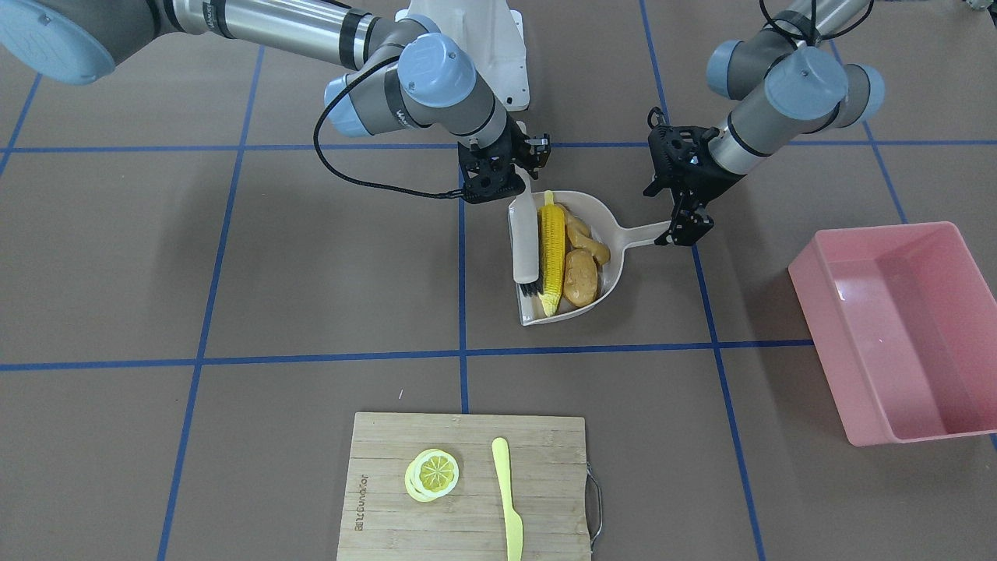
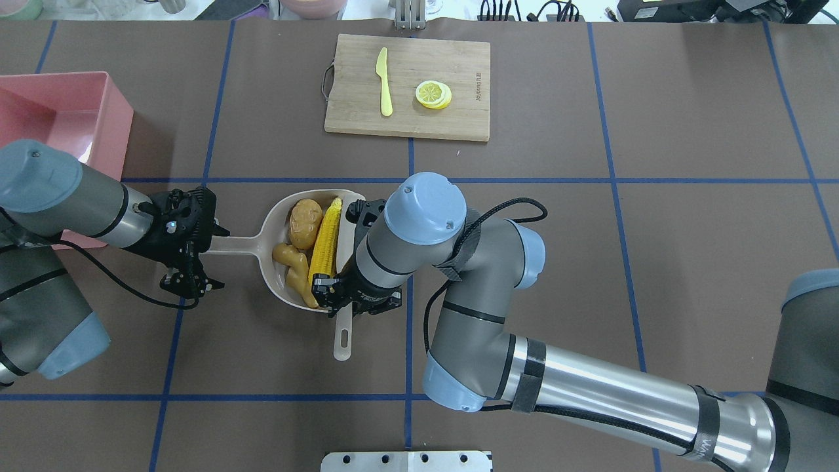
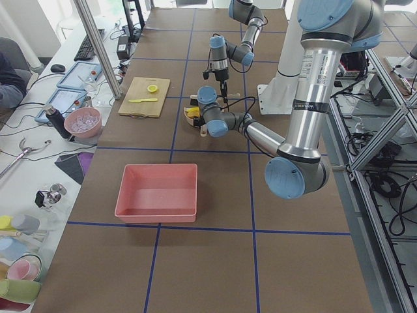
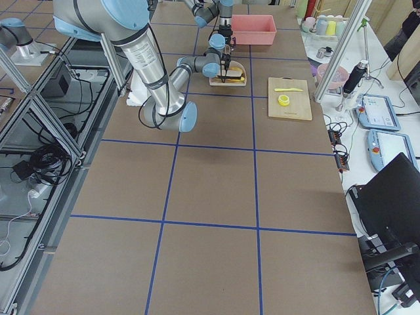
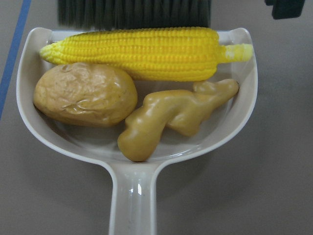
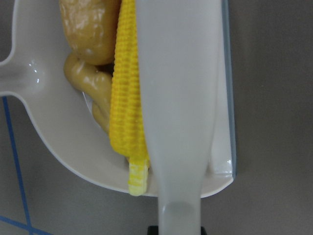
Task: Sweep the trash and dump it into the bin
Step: 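Push the corn cob farther into the dustpan with the brush, then return the brush to its spot on the table with the right gripper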
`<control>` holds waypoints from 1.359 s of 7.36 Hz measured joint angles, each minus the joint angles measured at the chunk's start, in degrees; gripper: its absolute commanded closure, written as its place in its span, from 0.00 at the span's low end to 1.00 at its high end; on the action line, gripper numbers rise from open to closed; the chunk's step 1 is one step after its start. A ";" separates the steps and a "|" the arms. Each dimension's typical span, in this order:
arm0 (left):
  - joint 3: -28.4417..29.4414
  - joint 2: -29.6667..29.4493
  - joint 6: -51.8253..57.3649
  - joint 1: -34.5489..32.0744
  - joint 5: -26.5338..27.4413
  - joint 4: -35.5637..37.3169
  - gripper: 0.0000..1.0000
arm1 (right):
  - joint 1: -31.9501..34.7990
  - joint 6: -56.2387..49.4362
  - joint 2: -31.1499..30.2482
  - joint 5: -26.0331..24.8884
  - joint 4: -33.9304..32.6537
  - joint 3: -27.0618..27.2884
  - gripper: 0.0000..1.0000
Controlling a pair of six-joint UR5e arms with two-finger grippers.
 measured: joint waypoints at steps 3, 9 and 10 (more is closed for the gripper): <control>0.58 -0.20 0.08 -0.25 0.11 -0.07 0.05 | 1.24 -0.35 -2.04 0.97 -0.54 1.84 1.00; 2.43 -0.87 -0.03 -0.25 0.63 -0.04 0.29 | 9.69 -9.89 -9.05 4.65 -21.39 15.44 1.00; 2.47 -0.87 -0.15 -0.28 0.62 -0.03 0.39 | 11.76 -14.43 -11.75 3.35 -27.94 20.32 1.00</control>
